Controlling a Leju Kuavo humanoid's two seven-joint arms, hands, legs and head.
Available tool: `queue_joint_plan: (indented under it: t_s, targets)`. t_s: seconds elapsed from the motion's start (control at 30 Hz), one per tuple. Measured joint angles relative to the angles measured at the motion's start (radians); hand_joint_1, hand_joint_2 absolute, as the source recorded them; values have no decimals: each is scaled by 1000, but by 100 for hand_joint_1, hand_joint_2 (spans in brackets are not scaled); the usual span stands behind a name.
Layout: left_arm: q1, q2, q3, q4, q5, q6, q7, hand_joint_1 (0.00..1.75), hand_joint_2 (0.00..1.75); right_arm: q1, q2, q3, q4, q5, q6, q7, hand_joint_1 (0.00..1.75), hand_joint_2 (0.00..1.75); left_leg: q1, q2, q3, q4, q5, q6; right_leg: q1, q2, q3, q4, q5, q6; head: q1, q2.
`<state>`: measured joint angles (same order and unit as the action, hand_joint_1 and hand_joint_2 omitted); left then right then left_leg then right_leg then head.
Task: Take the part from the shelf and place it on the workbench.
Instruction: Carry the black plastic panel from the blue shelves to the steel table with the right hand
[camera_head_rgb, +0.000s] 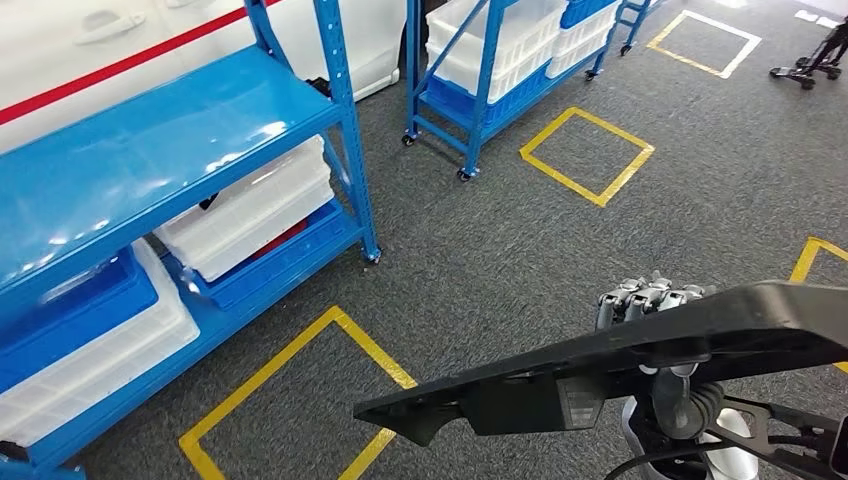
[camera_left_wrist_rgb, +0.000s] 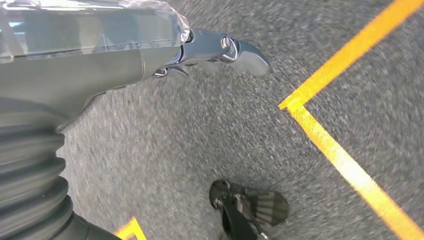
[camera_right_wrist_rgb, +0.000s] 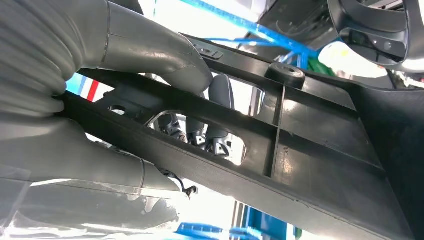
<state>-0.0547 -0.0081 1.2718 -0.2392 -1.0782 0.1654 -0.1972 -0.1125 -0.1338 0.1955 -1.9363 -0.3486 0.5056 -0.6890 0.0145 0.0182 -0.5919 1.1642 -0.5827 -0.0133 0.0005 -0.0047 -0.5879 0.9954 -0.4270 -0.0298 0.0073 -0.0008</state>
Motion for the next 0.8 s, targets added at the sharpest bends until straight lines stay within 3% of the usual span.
queue_joint_plan:
  t_s: [0.07,0.1,0.17,0.23,0.3,0.43,0.53,0.57,0.63,0.67,0.7,0.73,0.8]
  targets:
    - [6,2,0,0,0,3,0,0,175,-1,-3,6,4,-1,0,0,157,175,1,-11,-61,110,-35,-3,1,25,-1,3,-1,-2,0,0]
    - [8,3,0,0,1,4,-1,0,175,-1,-4,8,7,-1,0,-1,157,175,1,-12,-74,123,-26,-5,0,39,-1,5,-3,-1,0,0]
    - [9,4,1,0,7,7,-3,0,175,-1,-7,10,11,3,2,-2,157,175,5,-22,-46,37,46,-9,-3,68,-1,16,-9,5,0,0]
    - [8,5,3,0,16,6,-4,0,175,-1,-8,10,14,14,12,-3,157,175,11,-62,1,-76,96,-12,-5,90,-5,32,-19,15,0,0]
    - [7,5,6,0,21,5,-3,0,175,-2,-8,10,14,22,19,-3,157,175,14,-92,16,-109,95,-14,-4,98,-10,40,-24,20,0,0]
    - [7,5,6,0,21,5,-3,0,175,-2,-8,10,14,23,20,-3,157,175,13,-93,16,-112,95,-14,-3,99,-11,43,-25,21,0,0]
    - [7,4,11,0,21,2,1,0,175,-3,-8,10,15,44,36,-3,157,175,8,-73,18,-114,99,2,-7,119,-20,46,-22,31,0,0]
    - [5,4,14,0,24,-2,6,0,175,-5,-7,7,14,59,47,-3,157,175,8,-56,20,-117,102,14,-7,103,-31,66,-32,39,3,0]
    - [0,5,27,0,31,-4,16,0,175,-12,-4,3,4,90,53,-4,157,175,4,-5,28,-124,101,31,-11,47,-110,208,-81,52,6,0]
    - [-2,6,33,0,33,-5,19,0,175,-15,-2,2,-4,102,49,-5,157,175,3,20,32,-127,99,36,-11,15,-138,258,-93,55,8,0]
    - [-4,7,37,0,33,-5,19,0,175,-17,-1,4,-12,107,39,-5,157,175,0,40,37,-127,95,36,-11,4,-144,263,-80,52,8,0]
    - [-6,7,37,0,30,-6,17,0,175,-19,-1,5,-20,106,31,-5,157,175,0,49,41,-127,92,35,-8,-11,-106,191,-45,45,8,0]
    - [-9,8,38,0,29,-9,17,0,175,-25,-2,8,-33,105,24,-5,157,175,-4,66,50,-129,85,28,7,-51,-46,75,-9,29,8,0]
